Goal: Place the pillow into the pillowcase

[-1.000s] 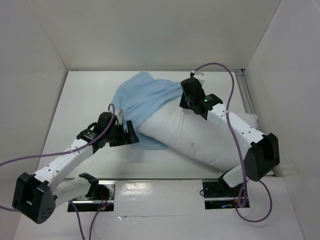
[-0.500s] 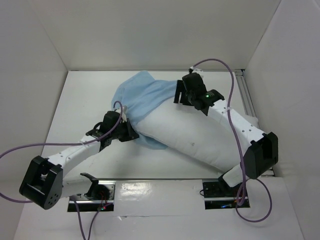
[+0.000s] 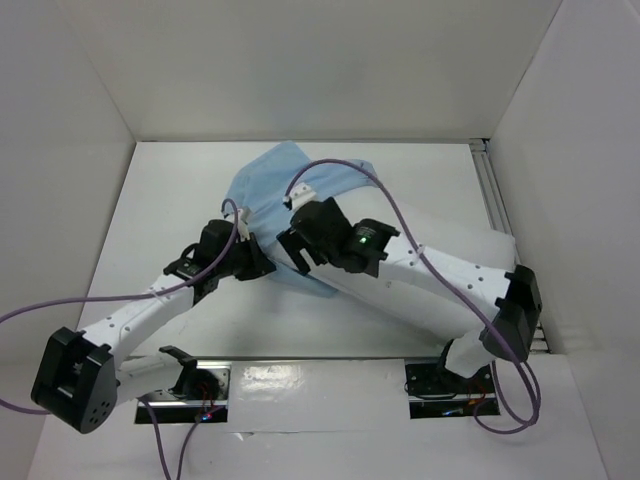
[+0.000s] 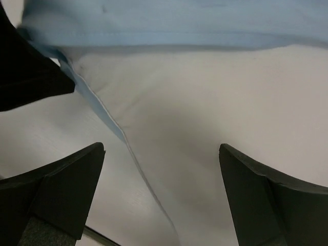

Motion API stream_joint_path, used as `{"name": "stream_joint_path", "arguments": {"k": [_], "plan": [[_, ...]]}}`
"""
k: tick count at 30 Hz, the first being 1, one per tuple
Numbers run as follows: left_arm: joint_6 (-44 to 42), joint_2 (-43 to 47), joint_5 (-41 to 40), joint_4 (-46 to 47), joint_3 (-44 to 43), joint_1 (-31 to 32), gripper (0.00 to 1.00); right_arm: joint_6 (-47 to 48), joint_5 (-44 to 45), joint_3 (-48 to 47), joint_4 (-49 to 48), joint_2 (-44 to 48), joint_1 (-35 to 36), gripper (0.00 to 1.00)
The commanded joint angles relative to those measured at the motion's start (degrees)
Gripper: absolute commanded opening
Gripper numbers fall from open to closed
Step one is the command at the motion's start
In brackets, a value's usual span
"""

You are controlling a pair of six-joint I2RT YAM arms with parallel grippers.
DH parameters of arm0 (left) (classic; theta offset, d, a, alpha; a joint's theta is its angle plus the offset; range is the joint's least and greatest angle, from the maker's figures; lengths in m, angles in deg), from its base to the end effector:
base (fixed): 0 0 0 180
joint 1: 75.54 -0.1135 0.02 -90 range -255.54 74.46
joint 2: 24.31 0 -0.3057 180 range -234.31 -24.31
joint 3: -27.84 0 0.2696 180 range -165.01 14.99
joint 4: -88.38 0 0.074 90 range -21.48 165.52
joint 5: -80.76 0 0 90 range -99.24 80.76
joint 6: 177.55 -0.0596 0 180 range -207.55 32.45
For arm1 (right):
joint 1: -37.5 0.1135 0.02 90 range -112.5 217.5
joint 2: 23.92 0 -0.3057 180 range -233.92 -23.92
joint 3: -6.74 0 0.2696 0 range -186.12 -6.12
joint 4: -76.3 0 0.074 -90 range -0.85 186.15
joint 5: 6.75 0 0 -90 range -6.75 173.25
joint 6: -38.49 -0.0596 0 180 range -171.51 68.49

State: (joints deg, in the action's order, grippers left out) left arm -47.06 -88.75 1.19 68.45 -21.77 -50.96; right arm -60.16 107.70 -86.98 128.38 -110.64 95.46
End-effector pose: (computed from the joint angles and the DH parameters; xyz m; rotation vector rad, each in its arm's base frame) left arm 0.2298 -0.1170 0.2447 -0.2086 2.2832 -0.8207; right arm 0.2122 0.2926 0.3607 -0.7603 2.1425 0.1040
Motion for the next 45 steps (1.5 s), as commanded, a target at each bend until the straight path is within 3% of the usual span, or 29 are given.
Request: {"name": "stream_joint_path", "arguments": {"k": [1, 3, 5, 8, 10, 15, 20, 22, 25, 31, 32, 35, 36, 37, 38, 40, 41, 42, 43, 44, 45], "plan": [[-1.3, 3.2, -0.9, -0.3, -2.8, -0.2, 0.0, 3.3, 1.9, 2.2, 0.4, -4.2, 0.1, 1.0], [-1.3, 3.8, -0.9, -0.3, -2.8, -0.2, 0.0, 3.3, -0.6, 2.7, -2.6, -6.9, -1.1, 0.94], [-1.3, 4.3, -0.4, -0.9, -2.8, -0.2, 0.0, 2.4, -1.6, 1.1, -2.7, -9.4, -4.1, 0.62], [-1.8, 5.8, 1.1, -0.9, -3.4, -0.2, 0.0, -0.8, -1.5, -4.4, -2.0, -13.9, -8.1, 0.0], [-1.8, 6.4, 2.1, -0.9, -4.8, -0.2, 0.0, -3.5, 1.7, -7.9, -1.0, -16.3, -10.3, 0.0], [-1.8, 3.2, 6.3, 0.8, -12.6, 1.7, 0.0, -11.6, 7.1, -27.8, 6.3, -21.1, -20.8, 0.0], [-2.6, -6.2, 15.0, 2.9, -31.9, 5.6, 0.0, -11.6, 12.5, -54.2, 12.2, -27.0, -23.1, 0.0], [-3.7, -9.6, 16.7, 1.9, -39.8, 7.8, 0.0, -11.6, 11.3, -57.5, 12.2, -28.4, -23.1, 0.0], [-4.3, -10.2, 19.5, 1.4, -40.5, 9.7, 0.0, -14.5, 9.2, -49.7, 8.2, -27.1, -20.8, 0.0], [0.9, 0.0, 20.3, 2.2, -18.7, 10.8, 0.0, -25.0, -4.9, -22.2, -5.4, -26.5, -19.2, 0.0], [1.7, 1.5, 20.3, 2.2, -14.4, 10.8, 0.0, -25.0, -6.6, -15.6, -11.3, -24.3, -18.3, 0.0], [2.2, 6.5, 17.4, -3.9, -13.0, 11.4, 0.0, -25.6, -10.1, -11.4, -14.5, -20.7, -17.7, 0.0], [1.2, 7.2, 14.4, -6.5, -14.0, 11.4, 0.03, -25.6, -10.1, -10.8, -14.5, -19.9, -17.1, 0.0], [-1.0, 7.8, 13.0, -9.2, -15.4, 11.4, 0.18, -24.9, -10.9, -10.8, -14.5, -19.1, -17.1, 0.0], [-2.2, 7.8, 11.4, -14.8, -17.0, 11.4, 0.56, -24.4, -11.4, -10.8, -13.6, -17.3, -17.1, 0.19], [-5.6, 7.8, 6.9, -19.5, -22.6, 11.4, 0.69, -22.7, -10.9, -10.8, -10.8, -14.9, -17.1, 0.4], [-6.6, 6.5, 5.6, -21.6, -24.5, 11.4, 0.7, -22.2, -10.1, -10.8, -9.6, -11.9, -17.1, 0.54], [-7.6, 5.8, 2.8, -25.1, -28.1, 11.4, 0.56, -21.7, -9.3, -10.3, -7.2, -10.4, -17.1, 0.76], [-8.4, 5.1, 1.0, -26.7, -29.8, 11.4, 0.33, -21.1, -7.6, -10.3, -5.5, -8.9, -17.1, 0.82], [-9.0, 4.2, -1.1, -28.2, -31.3, 11.4, 0.2, -20.2, -6.4, -10.3, -3.8, -5.9, -17.1, 0.87], [-9.0, 2.1, -2.9, -29.3, -33.6, 11.4, 0.12, -19.7, -5.6, -10.3, -0.6, -4.6, -17.7, 0.91]]}}
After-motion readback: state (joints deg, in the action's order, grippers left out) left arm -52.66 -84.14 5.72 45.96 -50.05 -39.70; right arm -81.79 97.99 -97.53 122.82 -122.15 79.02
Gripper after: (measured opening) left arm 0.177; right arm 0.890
